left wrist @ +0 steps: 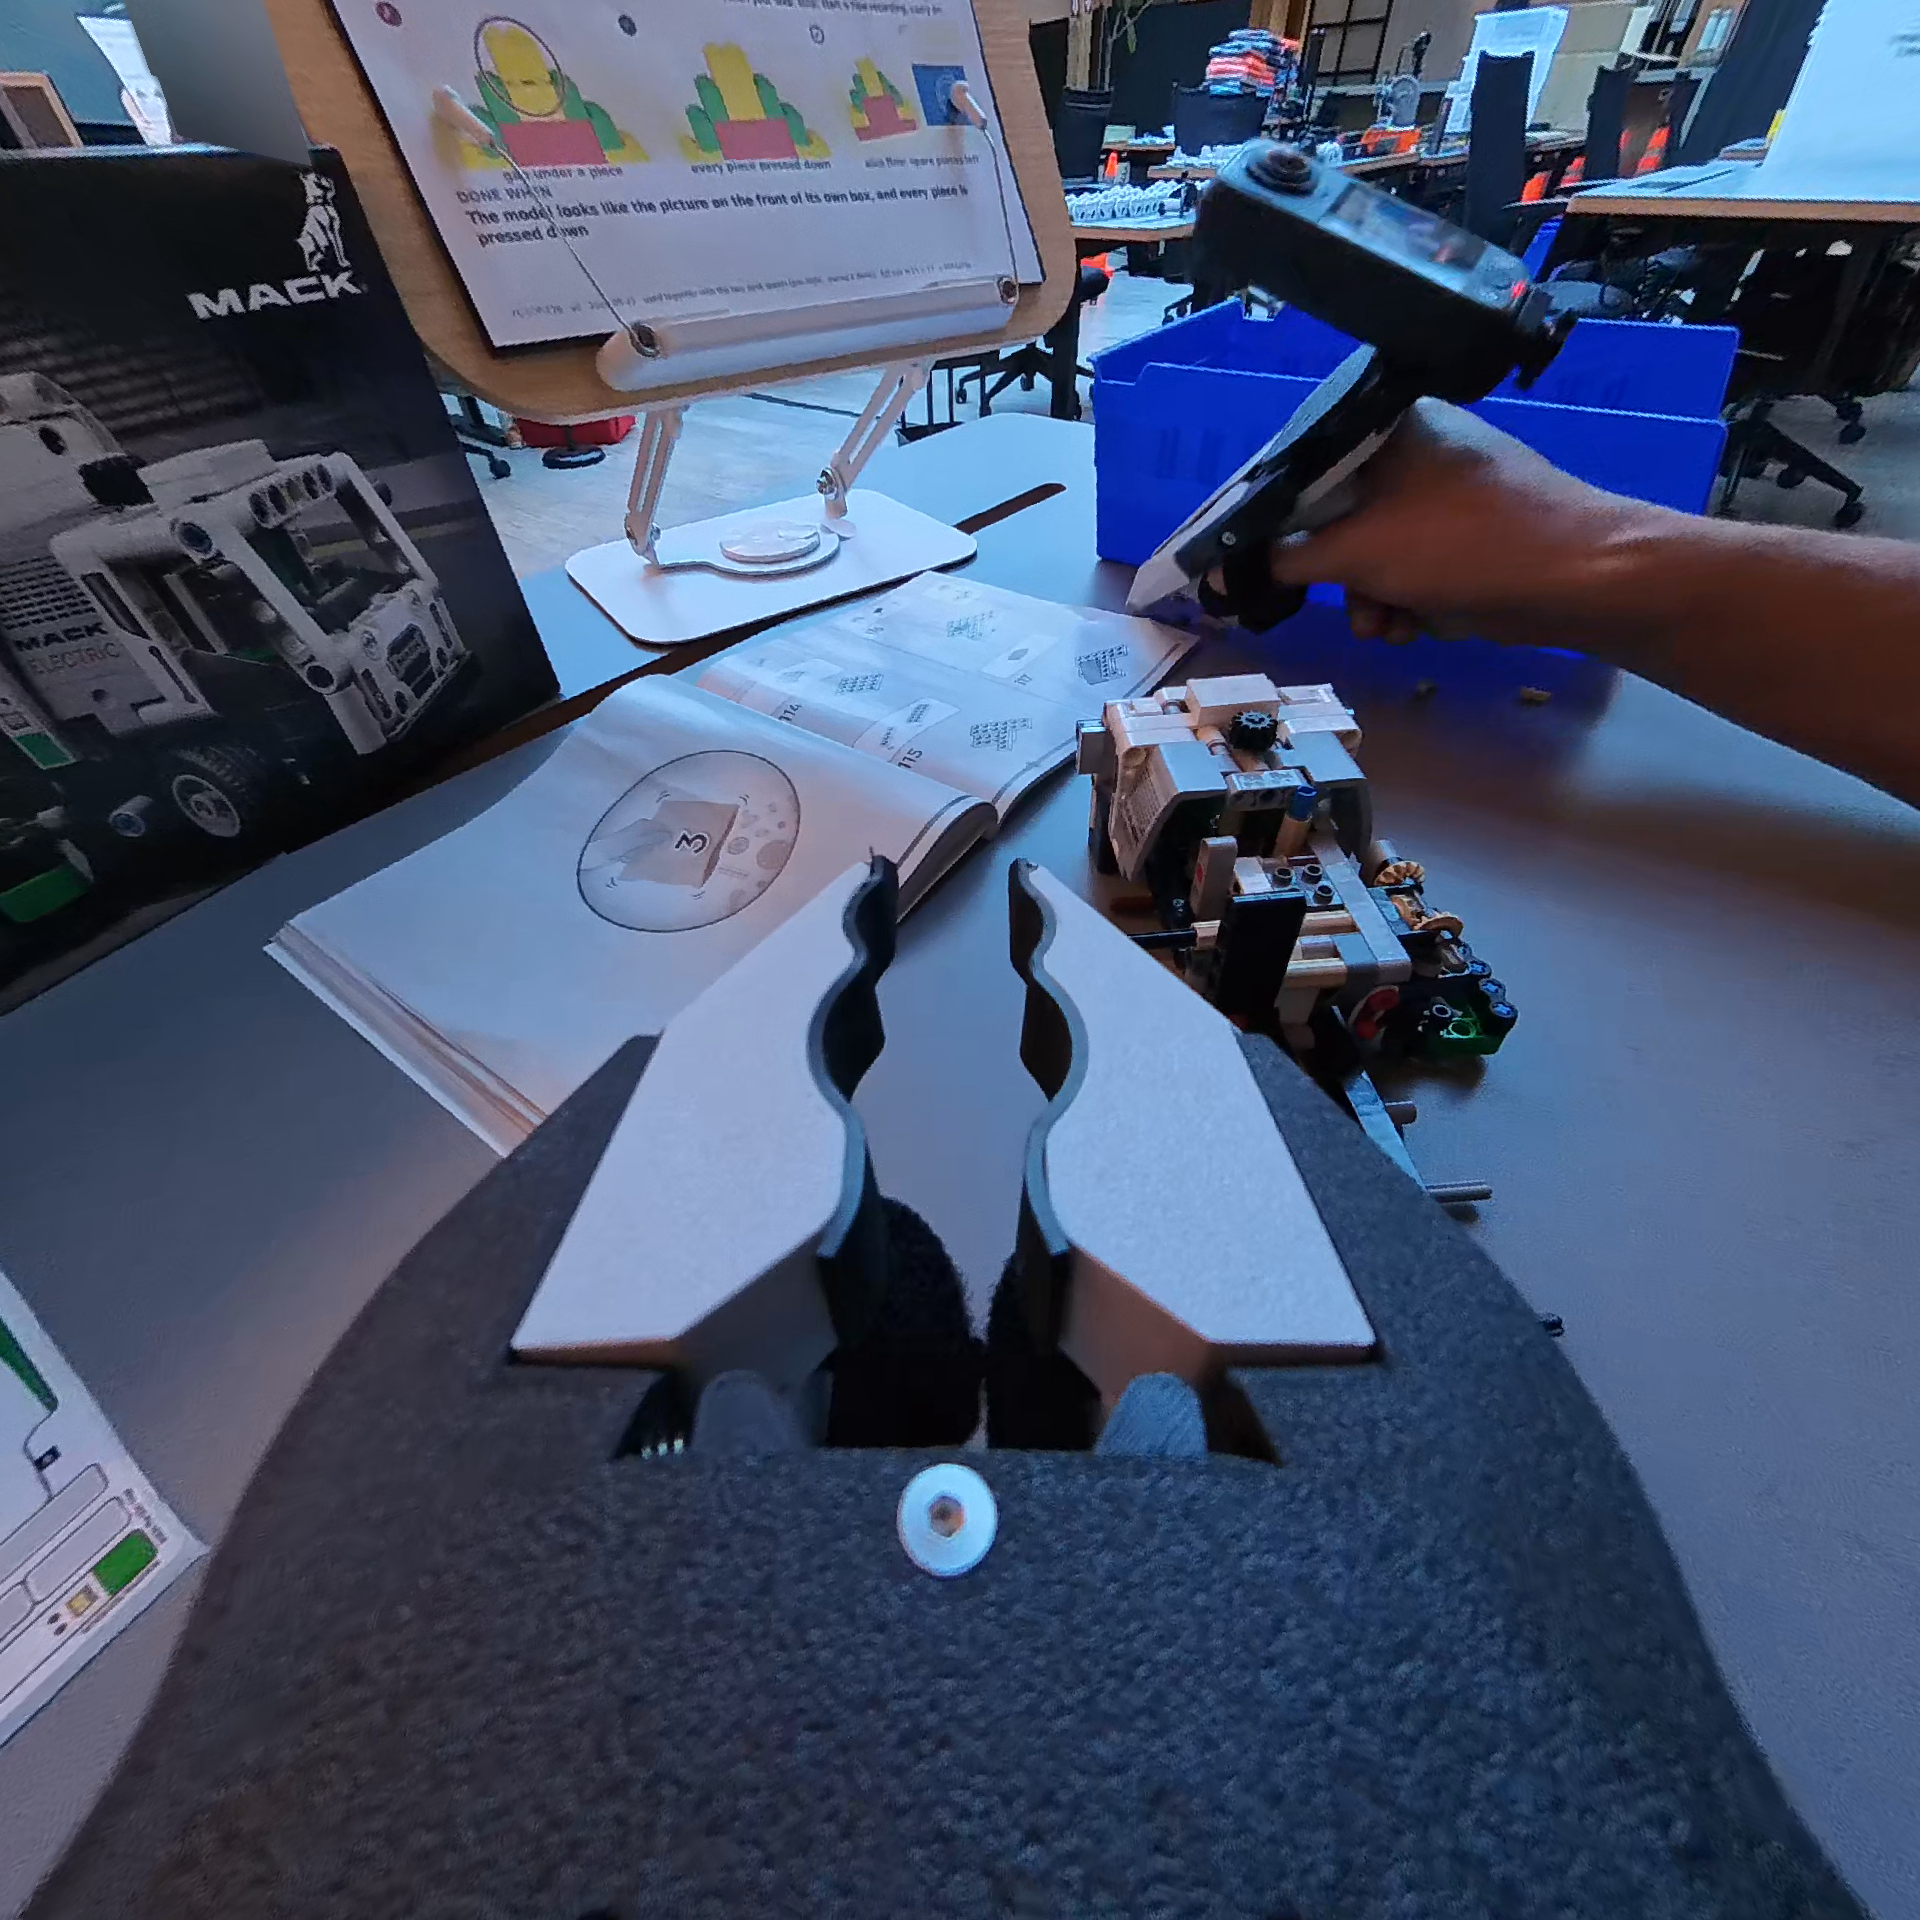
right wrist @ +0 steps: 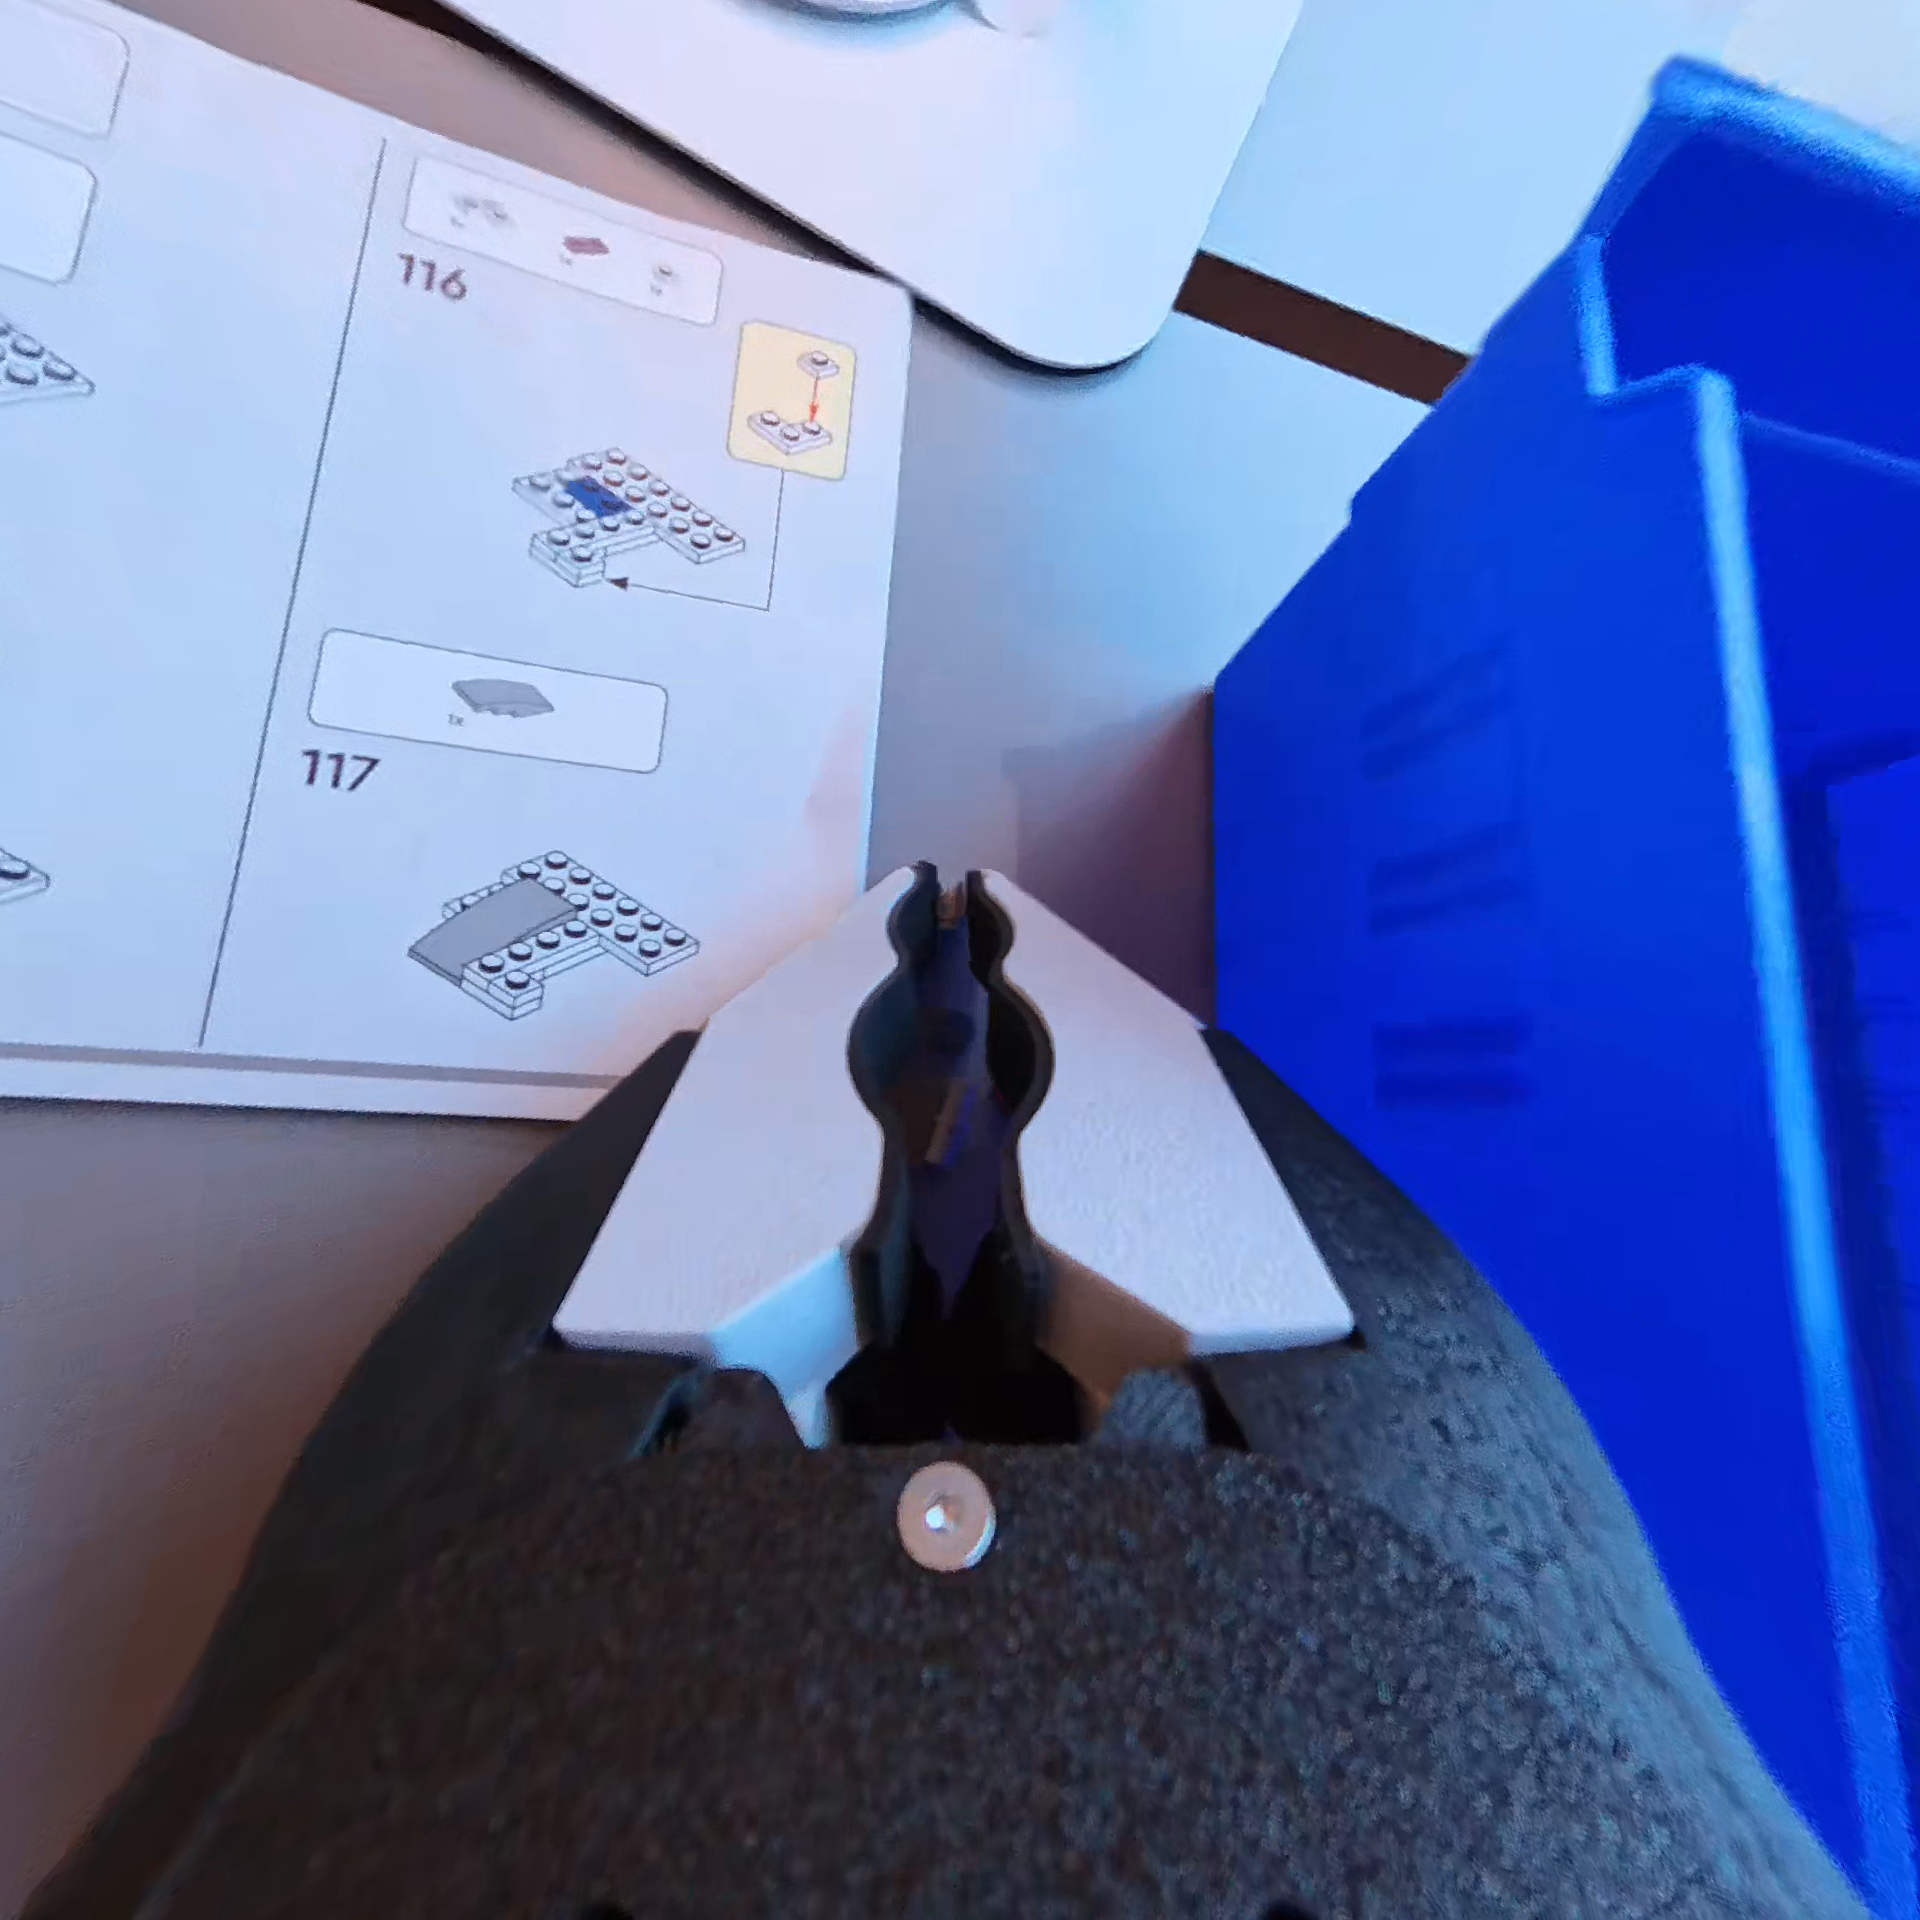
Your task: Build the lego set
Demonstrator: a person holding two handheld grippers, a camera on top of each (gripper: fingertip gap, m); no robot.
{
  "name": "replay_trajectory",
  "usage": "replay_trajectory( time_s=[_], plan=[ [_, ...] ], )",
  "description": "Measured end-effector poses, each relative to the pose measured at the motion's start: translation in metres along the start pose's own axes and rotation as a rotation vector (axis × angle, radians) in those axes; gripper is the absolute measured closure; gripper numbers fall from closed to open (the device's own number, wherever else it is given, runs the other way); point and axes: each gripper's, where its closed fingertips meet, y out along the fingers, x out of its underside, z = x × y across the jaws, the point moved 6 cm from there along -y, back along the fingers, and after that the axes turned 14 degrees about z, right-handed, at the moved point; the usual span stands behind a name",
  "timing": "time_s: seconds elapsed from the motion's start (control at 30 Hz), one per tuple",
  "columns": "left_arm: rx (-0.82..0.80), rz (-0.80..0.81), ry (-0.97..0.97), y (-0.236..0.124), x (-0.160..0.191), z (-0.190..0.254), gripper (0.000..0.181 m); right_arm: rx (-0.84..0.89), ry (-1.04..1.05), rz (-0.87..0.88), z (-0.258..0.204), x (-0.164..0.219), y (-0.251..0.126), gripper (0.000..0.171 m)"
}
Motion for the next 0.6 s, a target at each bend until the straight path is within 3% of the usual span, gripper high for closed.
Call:
replay_trajectory(
  time_s=[0.07, 0.17, 0.3, 0.43, 0.6],
  plan=[
    [0.002, 0.003, -0.01, 0.0, 0.0, 0.0, 0.162, 0.026, -0.003, 0.042, 0.0, -0.006, -0.015, 0.161],
    [0.0, -0.003, 0.0, 0.0, 0.001, 0.0, 0.162, -0.027, 0.007, 0.186, -0.016, -0.006, -0.072, 0.16],
    [-0.011, -0.01, 0.012, 0.0, 0.002, -0.002, 0.162, -0.025, 0.03, 0.202, -0.026, 0.045, -0.132, 0.159],
    [-0.002, -0.016, -0.004, 0.001, 0.004, -0.001, 0.162, -0.005, 0.114, 0.158, -0.017, 0.087, -0.153, 0.152],
    [0.013, -0.024, 0.001, 0.004, 0.007, 0.003, 0.162, -0.017, 0.149, 0.135, -0.011, 0.096, -0.149, 0.147]
  ],
)
